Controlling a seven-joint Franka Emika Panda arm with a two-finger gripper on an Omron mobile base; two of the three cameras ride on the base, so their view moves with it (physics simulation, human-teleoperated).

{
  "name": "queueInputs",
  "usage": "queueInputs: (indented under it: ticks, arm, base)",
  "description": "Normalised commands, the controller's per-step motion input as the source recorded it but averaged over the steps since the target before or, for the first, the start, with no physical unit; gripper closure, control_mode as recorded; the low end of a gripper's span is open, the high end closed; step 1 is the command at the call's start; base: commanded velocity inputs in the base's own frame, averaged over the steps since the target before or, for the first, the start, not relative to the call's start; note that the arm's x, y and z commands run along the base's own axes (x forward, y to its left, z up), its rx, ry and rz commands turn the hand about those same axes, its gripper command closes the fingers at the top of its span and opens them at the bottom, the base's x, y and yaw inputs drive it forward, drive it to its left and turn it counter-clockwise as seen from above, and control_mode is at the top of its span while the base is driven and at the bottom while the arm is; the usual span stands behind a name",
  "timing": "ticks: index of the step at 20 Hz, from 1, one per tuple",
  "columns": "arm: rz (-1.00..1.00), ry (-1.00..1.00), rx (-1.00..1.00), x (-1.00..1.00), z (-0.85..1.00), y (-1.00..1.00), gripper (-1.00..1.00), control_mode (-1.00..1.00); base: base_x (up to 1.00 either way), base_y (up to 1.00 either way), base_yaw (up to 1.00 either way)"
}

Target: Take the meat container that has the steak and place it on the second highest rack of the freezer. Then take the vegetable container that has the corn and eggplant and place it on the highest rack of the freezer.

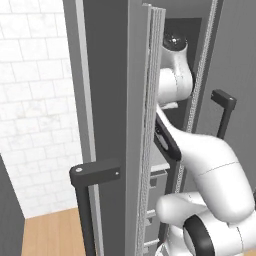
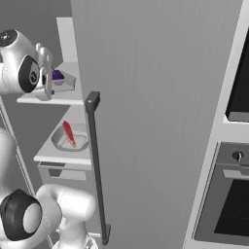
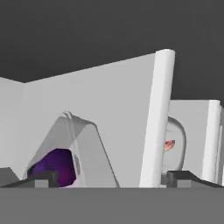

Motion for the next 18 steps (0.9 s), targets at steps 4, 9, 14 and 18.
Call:
queueInputs:
  ticks: [4,9,14,18]
  arm:
    - [-0.13,-0.09,0.11,-0.92,0.71,-0.42,-1.00,-1.00]
    - [-0.02,0.00,0.21,-1.00,0.96,-0.74,-1.00,-1.00]
    - [-0.01,0.15,0.09,-1.00,0.24,-0.55,-1.00,-1.00]
    - [-0.07,0.38,0.00,-0.86,-0.40,-0.11,-1.00,-1.00]
  base:
    - [0.00,0.00,0.00]
    - [0.00,0.00,0.00]
    - [0.00,0.00,0.00]
    - [0.00,0.00,0.00]
